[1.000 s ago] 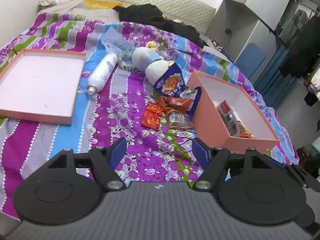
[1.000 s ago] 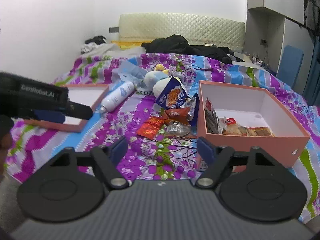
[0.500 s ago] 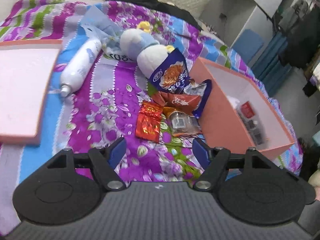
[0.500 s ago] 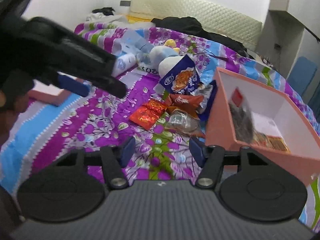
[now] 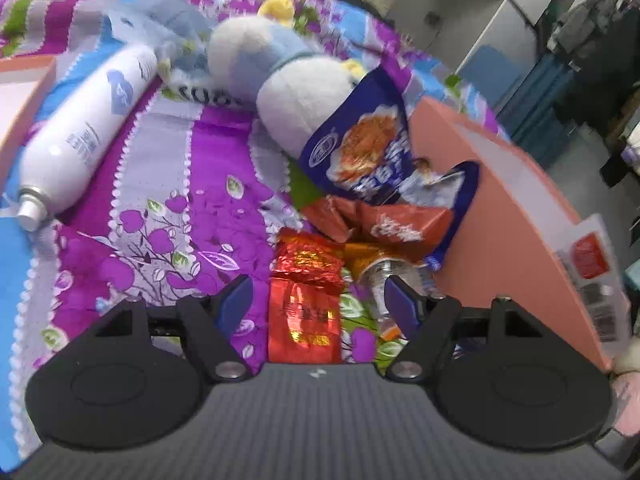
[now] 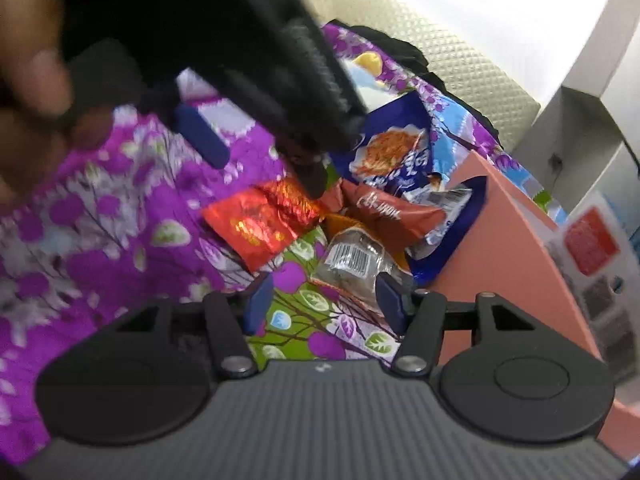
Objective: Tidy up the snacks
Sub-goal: 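Grasp the red foil packet with the left gripper while the right grasps the orange-topped clear bag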
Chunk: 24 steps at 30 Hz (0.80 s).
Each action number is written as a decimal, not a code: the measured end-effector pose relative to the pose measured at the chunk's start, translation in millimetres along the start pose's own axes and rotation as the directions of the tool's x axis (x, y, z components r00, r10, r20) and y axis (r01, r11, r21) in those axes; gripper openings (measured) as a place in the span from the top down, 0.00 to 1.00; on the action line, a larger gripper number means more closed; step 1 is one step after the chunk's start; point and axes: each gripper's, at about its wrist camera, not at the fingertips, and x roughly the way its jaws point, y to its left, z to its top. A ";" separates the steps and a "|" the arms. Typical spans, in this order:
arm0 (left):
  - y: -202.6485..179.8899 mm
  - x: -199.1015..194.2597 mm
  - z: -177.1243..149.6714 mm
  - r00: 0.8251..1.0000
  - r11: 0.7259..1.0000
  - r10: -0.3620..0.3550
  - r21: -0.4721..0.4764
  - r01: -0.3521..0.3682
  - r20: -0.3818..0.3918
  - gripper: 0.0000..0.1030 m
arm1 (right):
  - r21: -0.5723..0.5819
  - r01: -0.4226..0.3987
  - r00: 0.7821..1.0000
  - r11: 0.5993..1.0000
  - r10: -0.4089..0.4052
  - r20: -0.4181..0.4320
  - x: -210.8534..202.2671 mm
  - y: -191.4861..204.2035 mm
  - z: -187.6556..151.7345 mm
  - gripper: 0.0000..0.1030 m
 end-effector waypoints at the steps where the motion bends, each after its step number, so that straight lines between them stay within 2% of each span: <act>1: -0.3 4.6 0.1 1.000 1.000 0.002 0.008 -0.002 -0.001 0.27 | 0.008 -0.005 1.000 1.000 0.006 -0.004 2.0 -0.5 -0.1 0.48; 4: -2.0 18.6 1.3 0.999 0.998 0.029 0.048 -0.028 -0.031 0.27 | -0.021 0.015 1.000 1.000 -0.015 -0.006 10.8 0.5 -1.3 0.48; 8: -4.9 35.0 4.3 0.999 0.996 0.010 0.087 -0.005 -0.053 0.27 | -0.073 0.036 0.999 0.997 -0.036 0.008 24.5 1.2 -1.4 0.48; 11: -7.3 46.6 7.1 0.998 0.994 0.030 0.111 -0.024 -0.051 0.27 | -0.114 0.038 0.999 0.993 -0.037 0.006 34.0 2.9 1.6 0.61; 14: -13.3 54.0 9.9 0.997 0.990 0.051 0.134 -0.044 -0.054 0.28 | -0.108 0.026 1.000 0.994 -0.027 -0.006 38.0 1.0 4.8 0.63; 16: -18.8 57.3 10.2 0.995 0.983 0.079 0.172 -0.068 -0.056 0.41 | -0.098 0.022 1.000 0.995 -0.024 -0.014 36.0 0.3 6.8 0.67; 17: -21.0 58.4 10.0 0.993 0.977 0.104 0.194 -0.091 -0.055 0.43 | -0.093 0.021 1.000 0.995 -0.022 -0.017 34.2 -0.2 8.6 0.68; 18: -21.8 57.7 10.5 0.993 0.975 0.106 0.202 -0.093 -0.057 0.43 | -0.087 0.018 1.000 0.996 -0.019 -0.017 31.1 -1.2 9.9 0.82; 24: -23.3 38.0 9.9 0.989 0.977 0.123 0.183 -0.106 -0.080 0.44 | -0.067 0.011 1.000 0.998 -0.012 -0.008 7.5 -3.1 14.9 0.87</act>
